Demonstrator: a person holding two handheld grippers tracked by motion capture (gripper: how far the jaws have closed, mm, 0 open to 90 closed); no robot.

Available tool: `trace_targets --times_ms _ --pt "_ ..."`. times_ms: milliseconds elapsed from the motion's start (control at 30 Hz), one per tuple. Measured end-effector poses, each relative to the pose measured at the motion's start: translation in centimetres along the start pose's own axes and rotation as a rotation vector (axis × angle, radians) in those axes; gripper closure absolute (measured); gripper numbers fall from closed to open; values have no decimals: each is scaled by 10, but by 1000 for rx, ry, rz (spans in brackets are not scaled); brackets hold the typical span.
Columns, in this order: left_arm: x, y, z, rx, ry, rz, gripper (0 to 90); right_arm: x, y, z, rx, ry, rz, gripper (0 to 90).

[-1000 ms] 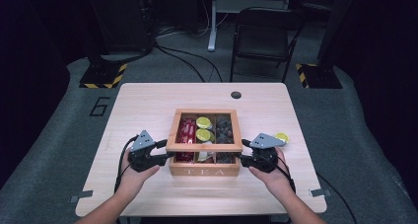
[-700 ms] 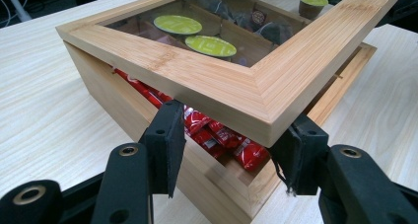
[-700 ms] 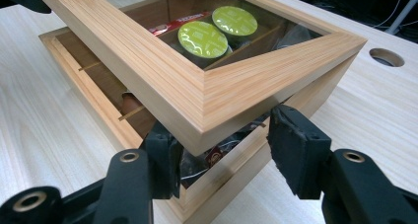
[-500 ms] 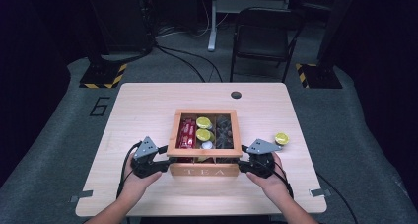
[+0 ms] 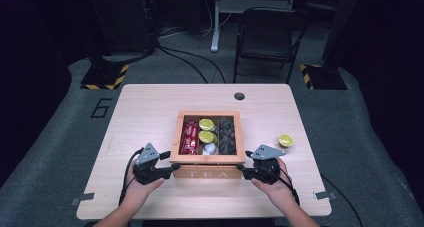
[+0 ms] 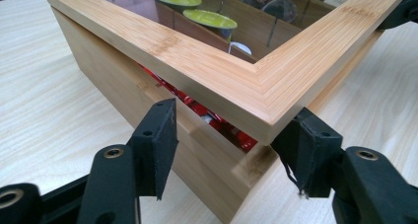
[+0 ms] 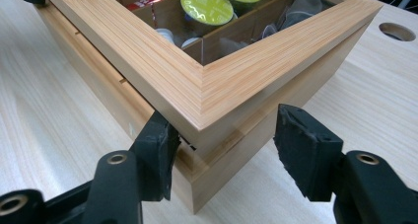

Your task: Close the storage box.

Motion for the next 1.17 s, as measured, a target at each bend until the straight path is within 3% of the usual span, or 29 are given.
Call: trace_targets --times_ms 300,500,567,667,833,1067,1167 --pt "-1 0 5 -19 -20 -13 418 -1 0 -4 -6 5 -9 397" --pt "-3 0 7 0 -28 -35 398 -3 2 -8 8 10 -15 386" --pt "-4 0 7 1 -13 -34 364 -4 2 -9 1 12 -26 382" --pt "-7 -2 8 -49 55 -29 294 -5 2 -10 4 16 -30 351" --pt "-10 -1 5 -49 67 -27 295 -1 11 -7 0 -10 28 331" --pt "-13 3 0 -39 88 -5 294 -8 12 -5 6 -44 30 319" --pt "-15 1 1 -37 65 -21 286 -11 11 -5 9 -39 21 314"
Point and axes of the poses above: each handheld gripper's, and its own axes: y roughly backward along the jaws, x roughly out of its top, z roughly to its right, the point moved 5 cm from there along -y, roughly forward along the jaws, and after that the axes turned 8 degrees about -z, right-handed, at the moved point
